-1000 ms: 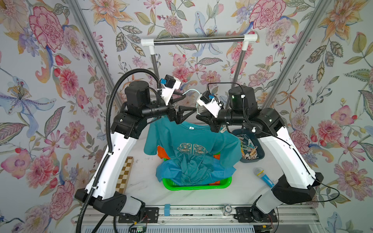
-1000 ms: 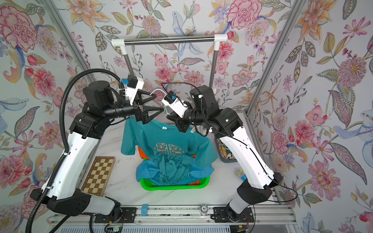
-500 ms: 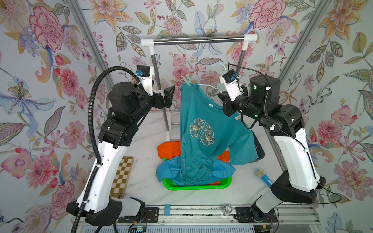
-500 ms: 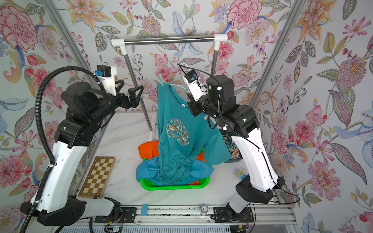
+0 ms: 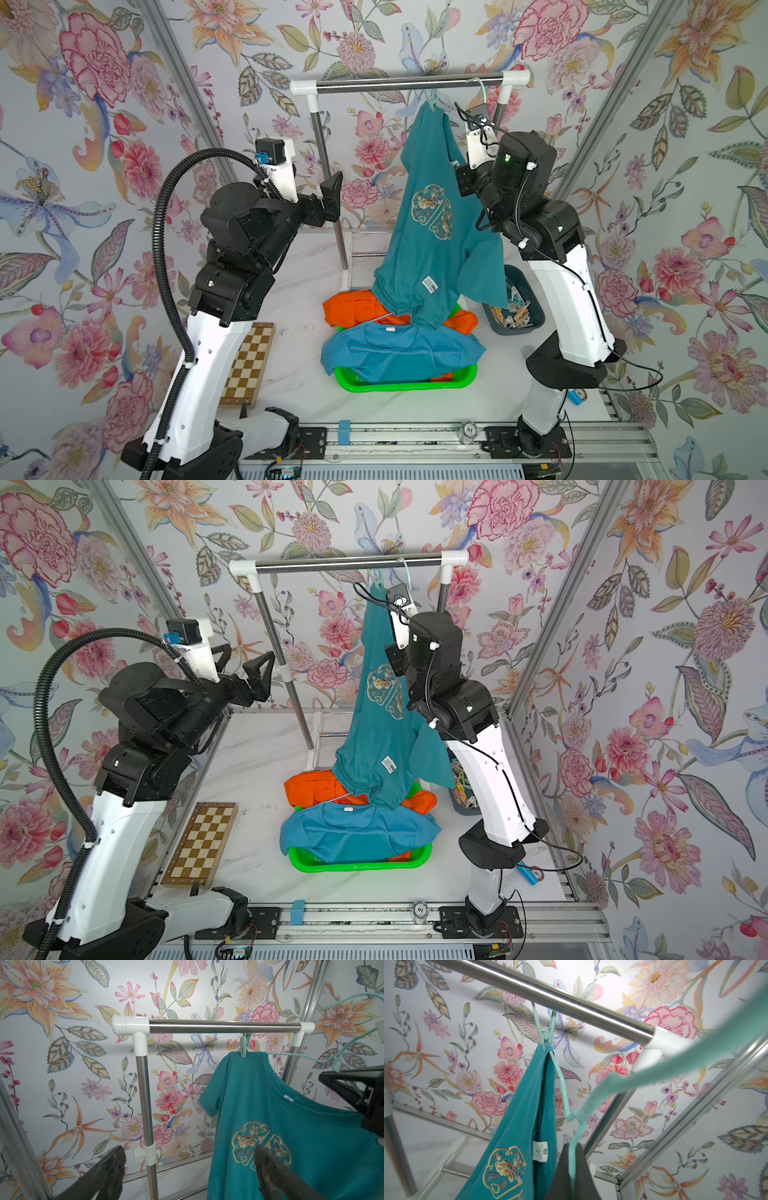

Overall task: Use clothespins to secure the t-shirt on both sides of the hanger
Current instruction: Hang the hanger on the clothesline.

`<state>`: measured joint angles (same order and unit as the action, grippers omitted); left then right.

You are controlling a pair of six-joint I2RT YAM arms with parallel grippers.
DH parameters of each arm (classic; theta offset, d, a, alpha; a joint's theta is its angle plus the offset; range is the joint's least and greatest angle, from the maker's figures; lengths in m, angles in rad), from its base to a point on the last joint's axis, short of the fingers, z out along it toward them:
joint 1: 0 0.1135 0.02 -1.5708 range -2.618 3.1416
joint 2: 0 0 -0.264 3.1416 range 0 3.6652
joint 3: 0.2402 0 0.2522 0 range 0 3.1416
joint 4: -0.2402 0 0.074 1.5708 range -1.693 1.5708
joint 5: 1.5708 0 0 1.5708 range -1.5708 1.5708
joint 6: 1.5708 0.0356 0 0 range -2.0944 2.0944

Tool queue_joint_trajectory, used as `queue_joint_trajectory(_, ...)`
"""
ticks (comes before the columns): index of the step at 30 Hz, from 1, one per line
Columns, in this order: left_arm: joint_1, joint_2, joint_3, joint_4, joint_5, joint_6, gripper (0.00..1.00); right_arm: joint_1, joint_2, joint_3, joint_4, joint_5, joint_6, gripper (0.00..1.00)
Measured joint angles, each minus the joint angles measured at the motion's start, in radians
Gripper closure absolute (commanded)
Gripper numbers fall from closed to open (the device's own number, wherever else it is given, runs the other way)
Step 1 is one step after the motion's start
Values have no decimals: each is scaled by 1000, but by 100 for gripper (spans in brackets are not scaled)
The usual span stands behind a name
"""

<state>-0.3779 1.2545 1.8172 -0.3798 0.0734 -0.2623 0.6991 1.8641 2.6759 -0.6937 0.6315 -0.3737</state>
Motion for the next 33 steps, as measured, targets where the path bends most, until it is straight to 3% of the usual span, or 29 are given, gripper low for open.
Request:
queue_joint_trajectory(6, 0, 1, -38, 8, 0, -1, 3, -2, 62, 0, 198, 84, -111, 100)
queue_joint_trajectory(12, 0, 0, -74, 8, 1, -9, 3, -26, 146, 0, 341, 90, -179, 100)
queue_joint_trajectory(24, 0, -3, -148, 27, 30, -61, 3, -161, 210, 0, 439, 8, -142, 100)
queue_joint_trajectory(33, 0, -3, -167, 41, 32, -87, 3, -191, 243, 31, 482, -51, -93, 100)
